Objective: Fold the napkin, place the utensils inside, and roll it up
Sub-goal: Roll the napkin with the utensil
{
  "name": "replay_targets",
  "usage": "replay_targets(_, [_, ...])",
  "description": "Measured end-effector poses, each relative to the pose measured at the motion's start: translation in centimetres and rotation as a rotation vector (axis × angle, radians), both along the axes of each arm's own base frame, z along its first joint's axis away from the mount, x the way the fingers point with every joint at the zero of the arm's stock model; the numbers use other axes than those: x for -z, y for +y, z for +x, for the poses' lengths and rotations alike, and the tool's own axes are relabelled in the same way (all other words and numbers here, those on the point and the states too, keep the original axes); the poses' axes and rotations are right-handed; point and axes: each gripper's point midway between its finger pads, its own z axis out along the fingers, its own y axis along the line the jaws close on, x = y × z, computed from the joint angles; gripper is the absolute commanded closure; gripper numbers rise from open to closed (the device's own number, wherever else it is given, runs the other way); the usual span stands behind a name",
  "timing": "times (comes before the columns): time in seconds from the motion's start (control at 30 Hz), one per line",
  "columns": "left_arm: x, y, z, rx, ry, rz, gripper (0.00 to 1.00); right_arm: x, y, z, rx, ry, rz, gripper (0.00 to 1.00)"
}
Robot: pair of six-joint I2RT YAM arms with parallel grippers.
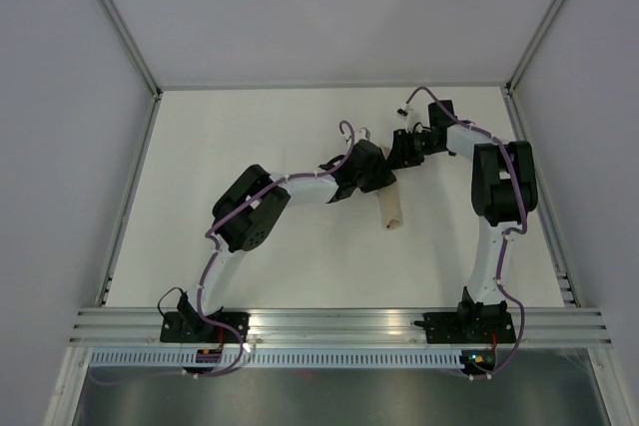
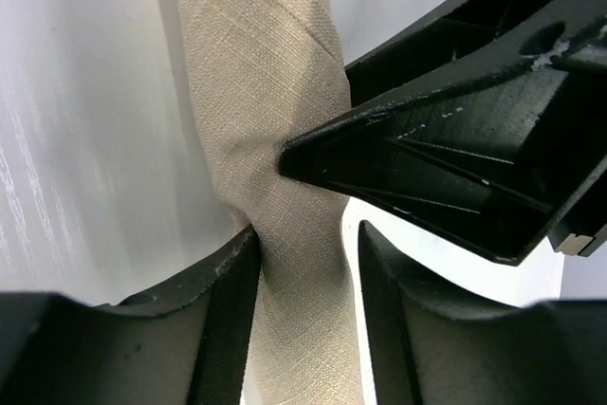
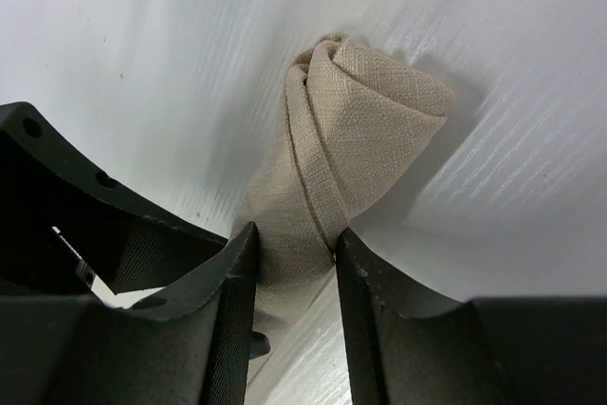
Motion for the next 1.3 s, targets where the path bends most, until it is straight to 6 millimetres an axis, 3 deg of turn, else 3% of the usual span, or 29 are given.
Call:
replay_targets(0.33, [-0.1, 1.4, -0.9, 0.054, -0.030, 0.085, 0.41, -0.3, -0.3, 0.0, 0.030, -0.052, -0.065, 0.61])
replay_targets(0.7, [-1.0, 3.7, -1.7, 0.058, -0.068, 0.169, 0.44, -0.3, -0.2, 0.1, 0.037, -0.059, -0.081, 0.61])
replay_targets(0.87, [-0.1, 4.7, -2.3, 0.053, -0.052, 0.208, 0.46, -0.3, -0.3, 0.3, 0.042, -0.068, -0.089, 0.59])
replay_targets(1.3, [0.5, 5.3, -2.8, 0.058, -0.027, 0.243, 0.47, -0.3, -0.8, 0.6, 0.043, -0.086, -0.110, 0.41])
